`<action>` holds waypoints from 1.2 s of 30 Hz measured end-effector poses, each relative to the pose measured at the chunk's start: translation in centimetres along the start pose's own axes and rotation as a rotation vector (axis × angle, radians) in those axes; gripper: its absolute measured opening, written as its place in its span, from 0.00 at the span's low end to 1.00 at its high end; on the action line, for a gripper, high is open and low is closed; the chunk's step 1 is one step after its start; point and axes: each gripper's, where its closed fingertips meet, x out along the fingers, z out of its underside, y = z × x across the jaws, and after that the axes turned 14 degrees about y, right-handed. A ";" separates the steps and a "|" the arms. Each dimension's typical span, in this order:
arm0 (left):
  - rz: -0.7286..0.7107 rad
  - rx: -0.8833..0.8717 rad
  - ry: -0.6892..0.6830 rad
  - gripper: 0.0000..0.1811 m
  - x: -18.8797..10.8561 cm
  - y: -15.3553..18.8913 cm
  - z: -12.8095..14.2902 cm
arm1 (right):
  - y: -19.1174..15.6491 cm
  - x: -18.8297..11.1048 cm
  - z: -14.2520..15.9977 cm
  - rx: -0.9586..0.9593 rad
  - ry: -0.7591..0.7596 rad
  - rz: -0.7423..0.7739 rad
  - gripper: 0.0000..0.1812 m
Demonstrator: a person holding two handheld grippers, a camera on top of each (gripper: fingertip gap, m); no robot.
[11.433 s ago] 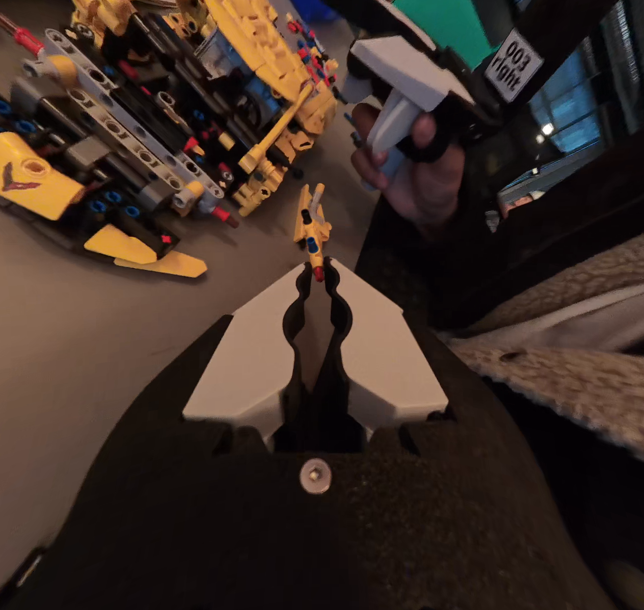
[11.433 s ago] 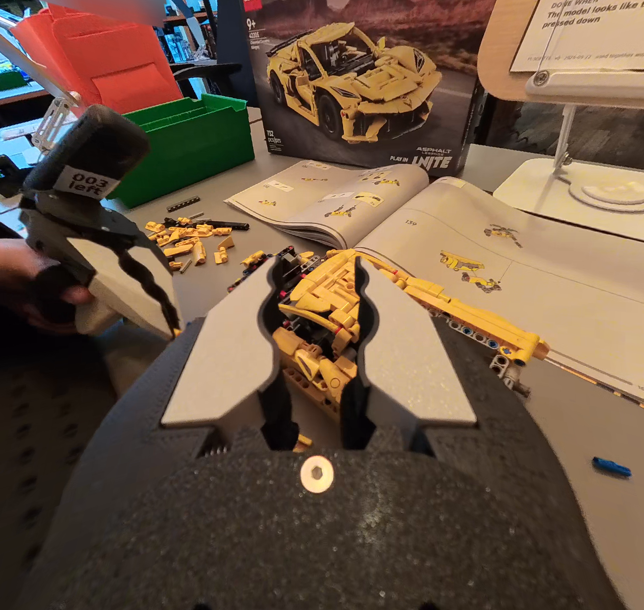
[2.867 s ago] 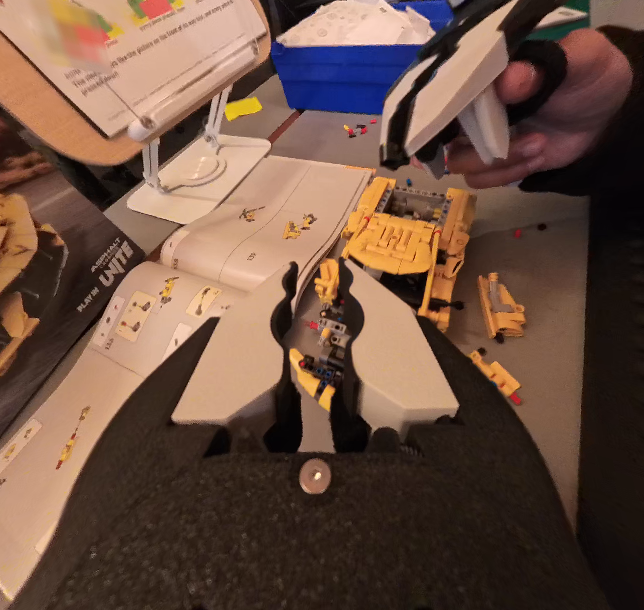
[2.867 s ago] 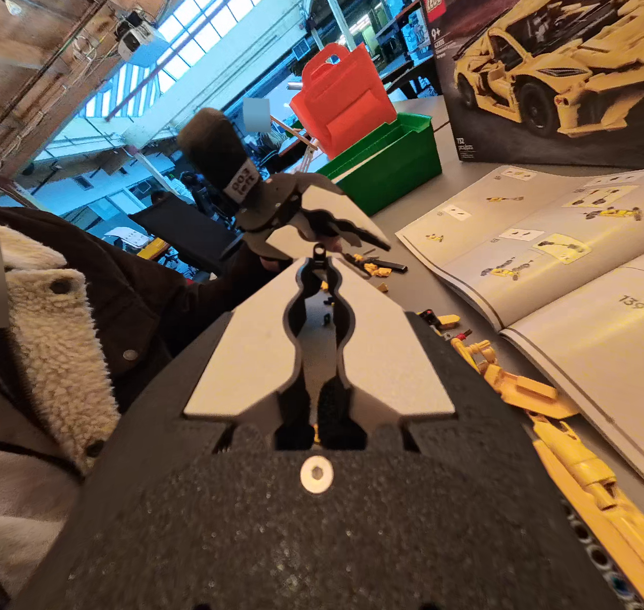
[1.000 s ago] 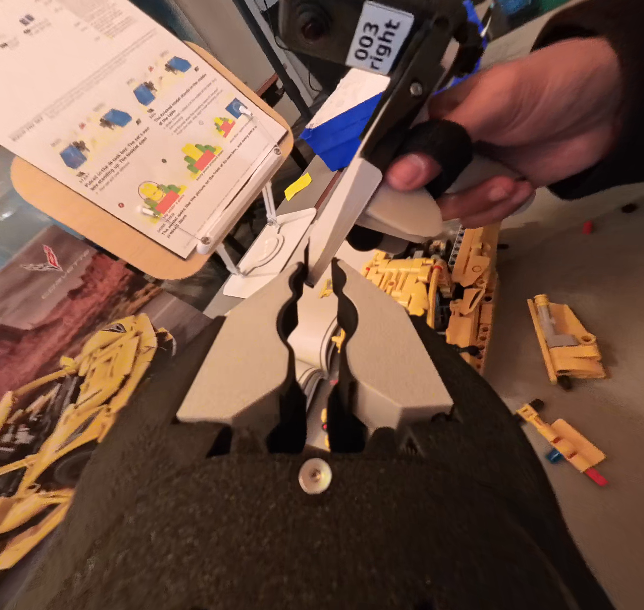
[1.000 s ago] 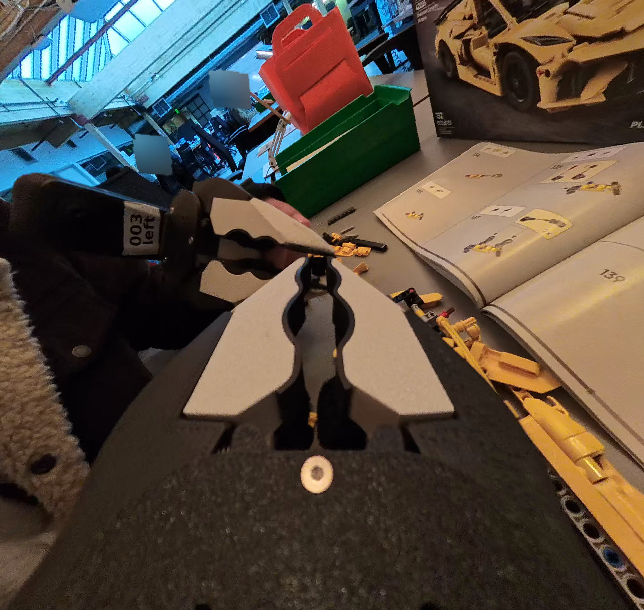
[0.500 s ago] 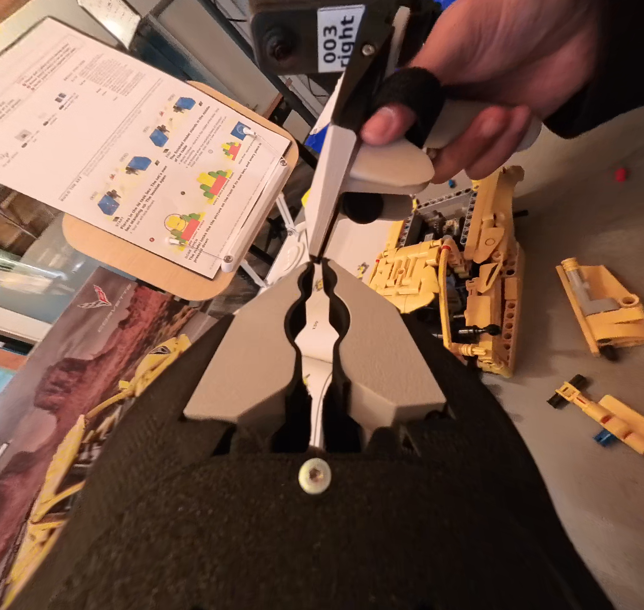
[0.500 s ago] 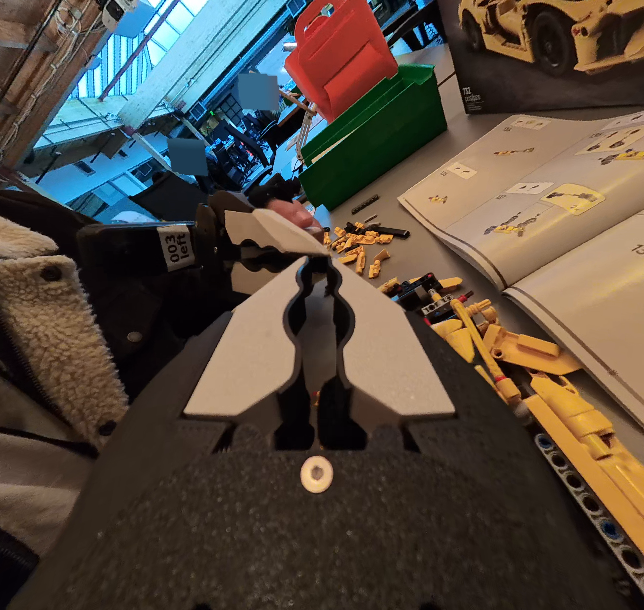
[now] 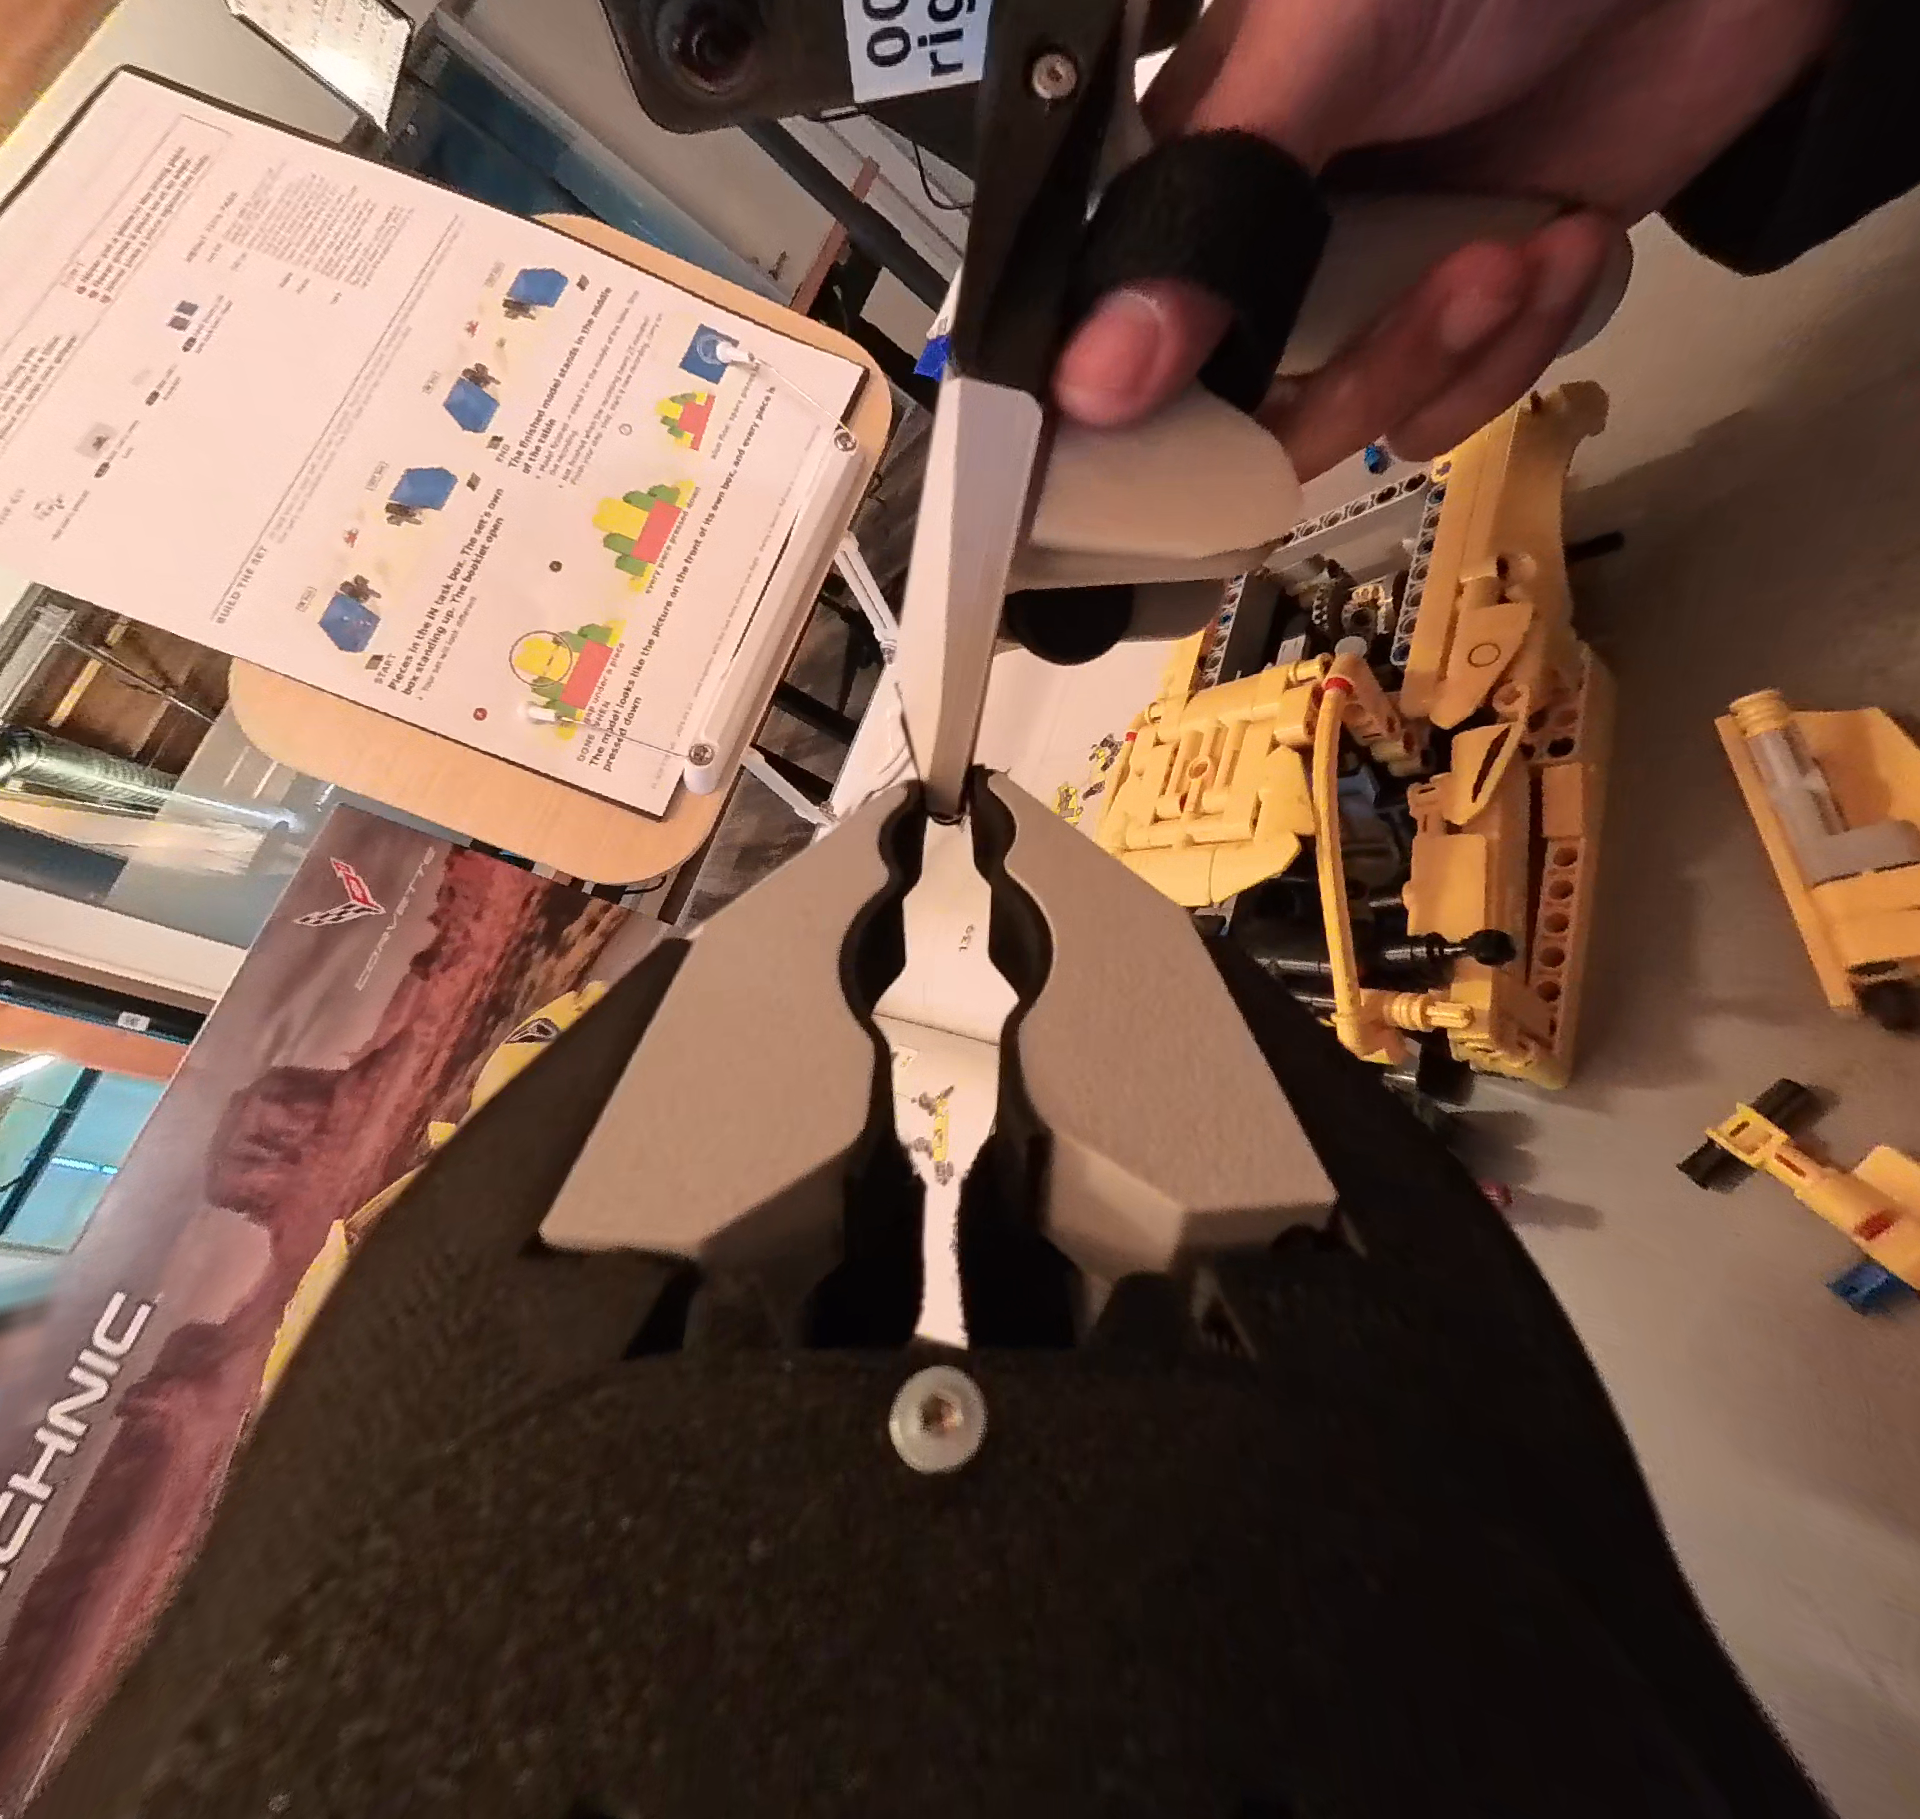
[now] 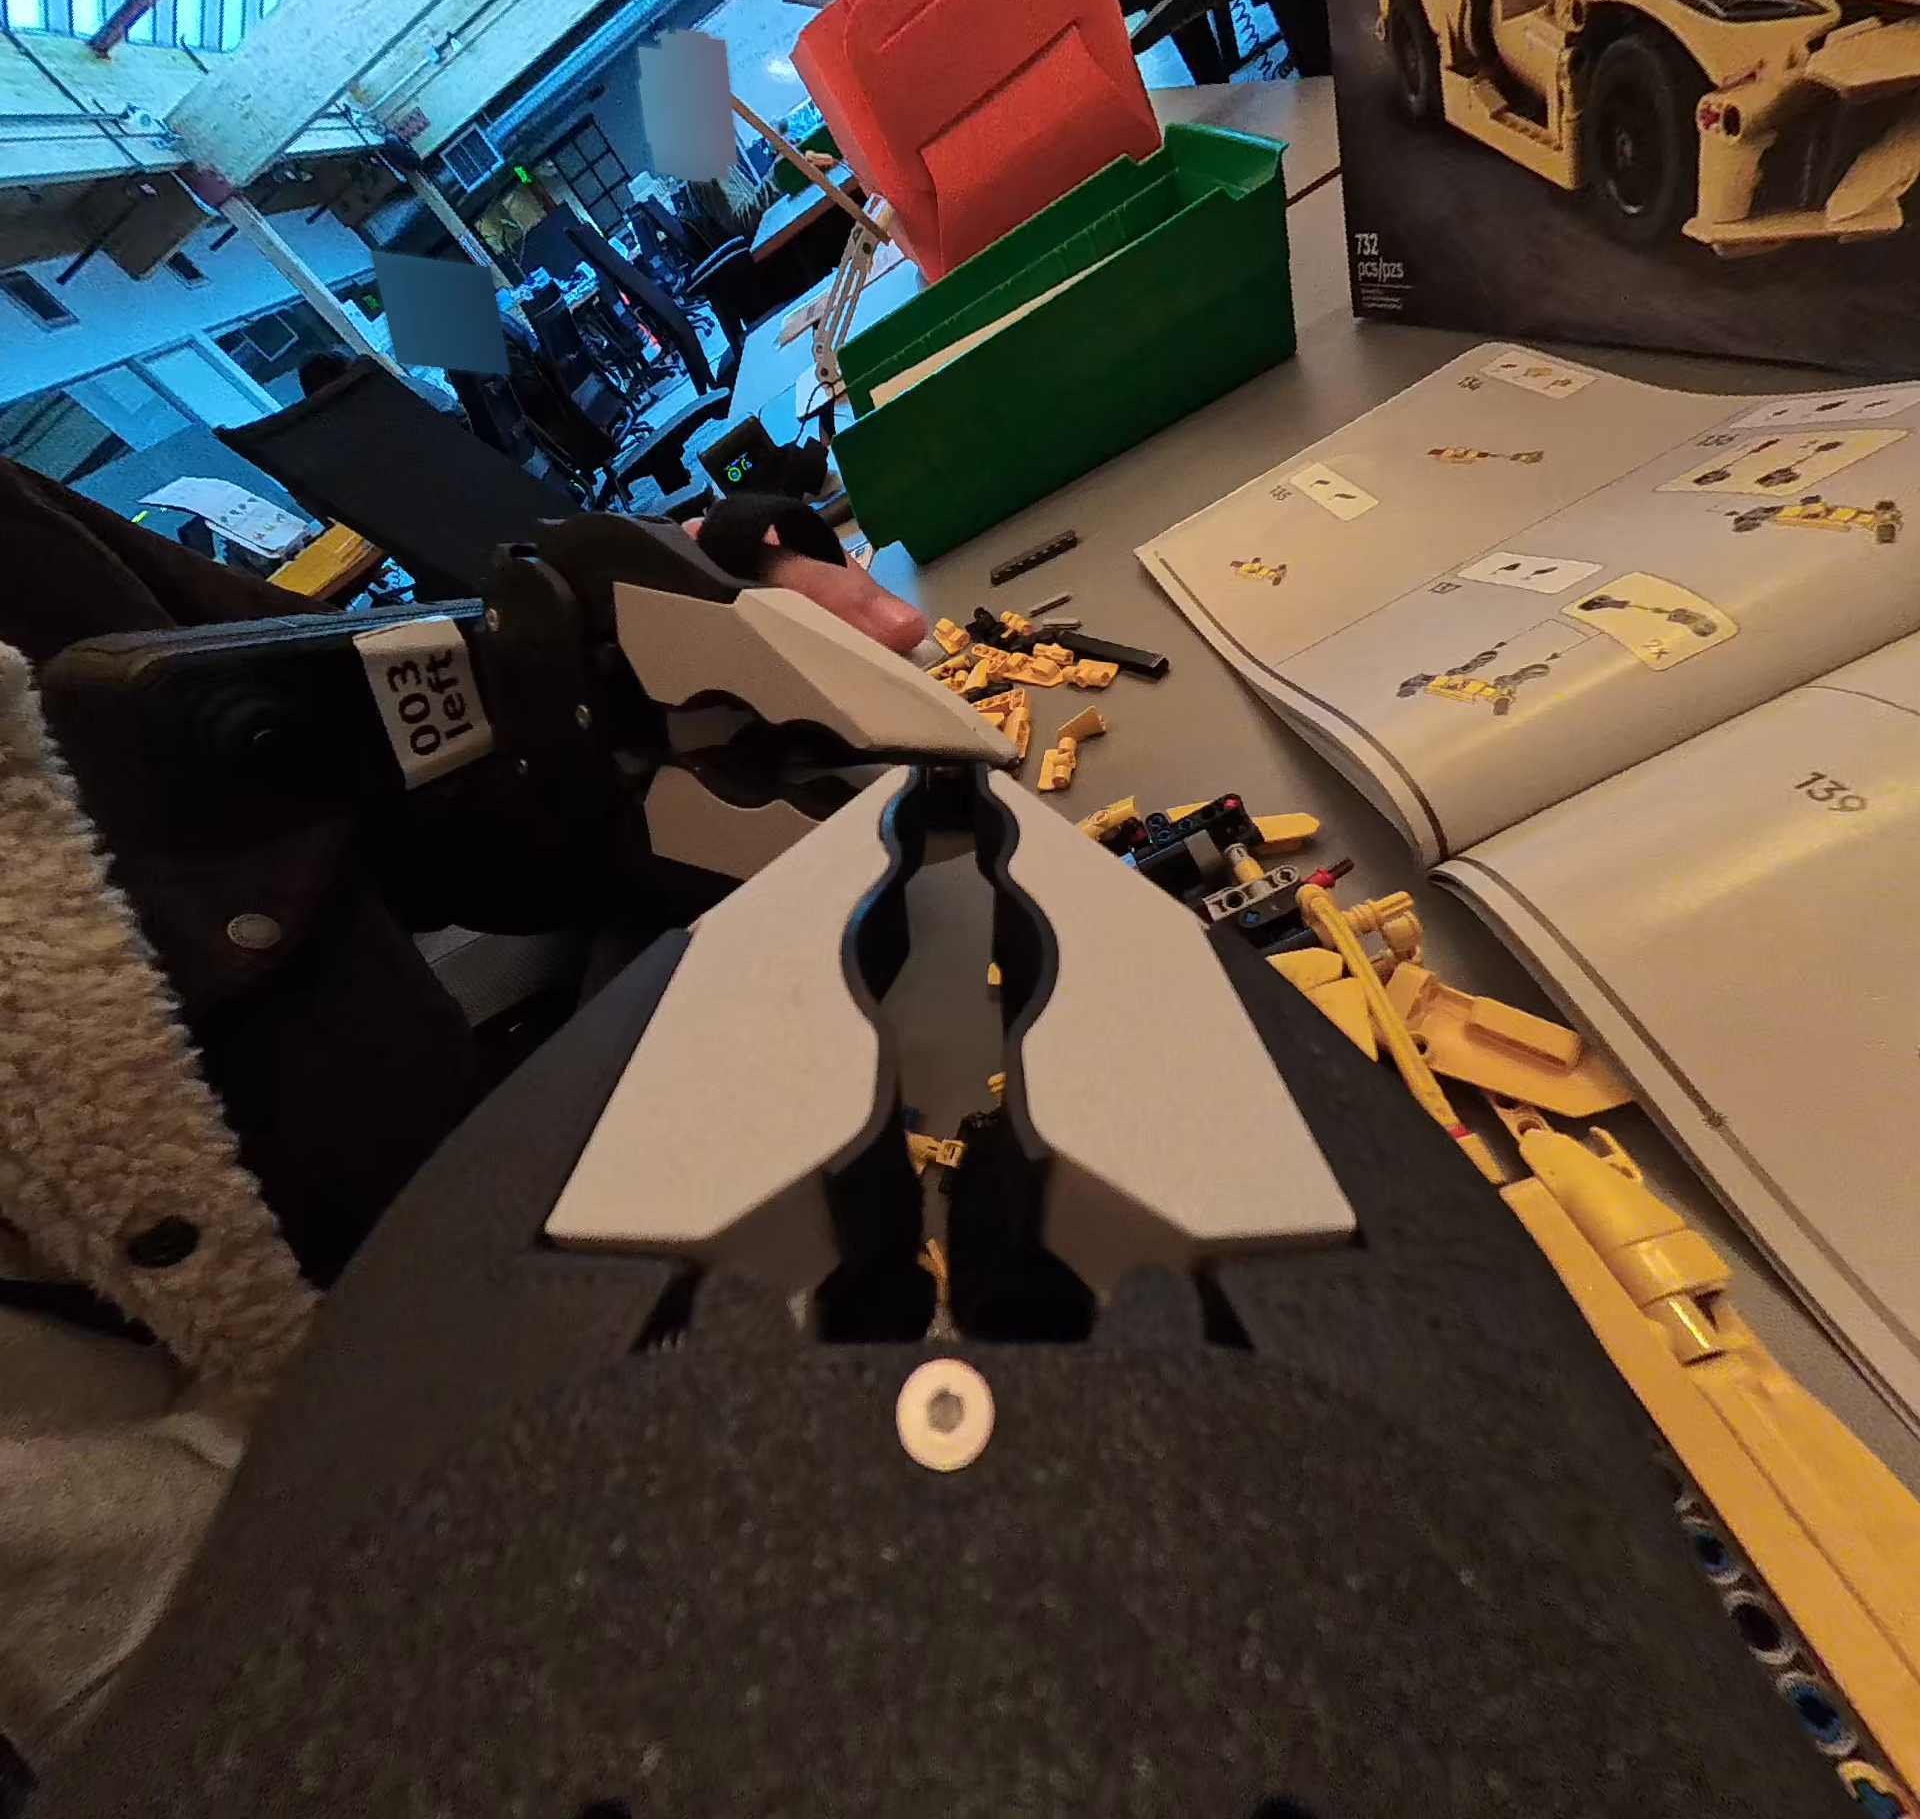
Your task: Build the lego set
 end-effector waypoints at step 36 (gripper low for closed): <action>-0.017 0.042 0.017 0.04 -0.1 0.2 -0.1 | 0.4 -1.1 -0.3 -0.117 -0.022 0.034 0.03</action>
